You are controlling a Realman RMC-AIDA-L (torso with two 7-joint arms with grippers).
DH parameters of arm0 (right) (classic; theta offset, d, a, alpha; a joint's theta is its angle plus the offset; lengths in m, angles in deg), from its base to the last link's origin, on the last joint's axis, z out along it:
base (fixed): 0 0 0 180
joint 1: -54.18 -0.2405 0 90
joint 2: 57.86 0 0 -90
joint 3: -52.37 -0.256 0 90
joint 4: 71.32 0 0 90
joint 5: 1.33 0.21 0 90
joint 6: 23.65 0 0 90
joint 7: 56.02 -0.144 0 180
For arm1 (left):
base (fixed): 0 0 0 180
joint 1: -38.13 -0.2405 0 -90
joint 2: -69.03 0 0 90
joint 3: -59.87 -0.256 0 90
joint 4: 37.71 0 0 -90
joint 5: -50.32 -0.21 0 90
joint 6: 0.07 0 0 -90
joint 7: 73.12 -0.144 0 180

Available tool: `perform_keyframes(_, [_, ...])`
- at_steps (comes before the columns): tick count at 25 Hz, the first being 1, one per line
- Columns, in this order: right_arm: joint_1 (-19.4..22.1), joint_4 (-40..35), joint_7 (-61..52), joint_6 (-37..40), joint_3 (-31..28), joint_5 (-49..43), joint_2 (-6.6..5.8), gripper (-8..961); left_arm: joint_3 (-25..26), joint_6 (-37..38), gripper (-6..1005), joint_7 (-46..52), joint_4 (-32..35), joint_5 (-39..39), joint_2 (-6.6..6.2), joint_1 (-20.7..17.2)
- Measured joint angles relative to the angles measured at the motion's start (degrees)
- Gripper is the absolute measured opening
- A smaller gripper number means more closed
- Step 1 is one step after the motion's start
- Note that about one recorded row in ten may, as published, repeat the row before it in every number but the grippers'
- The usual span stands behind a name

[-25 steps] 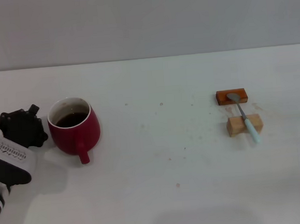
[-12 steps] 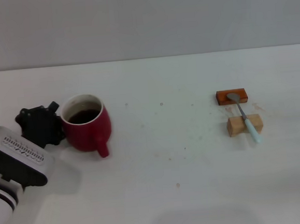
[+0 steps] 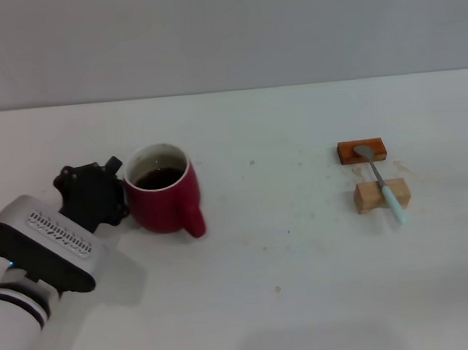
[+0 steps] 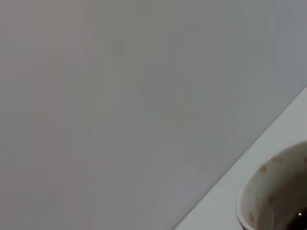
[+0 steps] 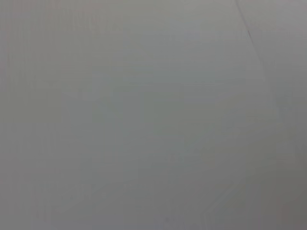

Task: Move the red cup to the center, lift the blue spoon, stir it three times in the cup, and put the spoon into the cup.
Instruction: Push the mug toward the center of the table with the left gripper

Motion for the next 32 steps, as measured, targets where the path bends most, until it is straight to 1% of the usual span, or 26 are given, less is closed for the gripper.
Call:
perform_keyframes(15, [0.0, 0.1, 0.0, 0.0, 0.0, 0.0, 0.0, 724, -5.3, -1.3, -1, 0.3, -4.7, 0.0, 0.25, 0.0])
perform_keyframes(32, [0.0, 0.0, 0.0, 0.0, 0.0, 0.0, -0.13, 724, -8.2, -2.8, 0, 0.3, -9.6, 0.0, 0.35, 0.2])
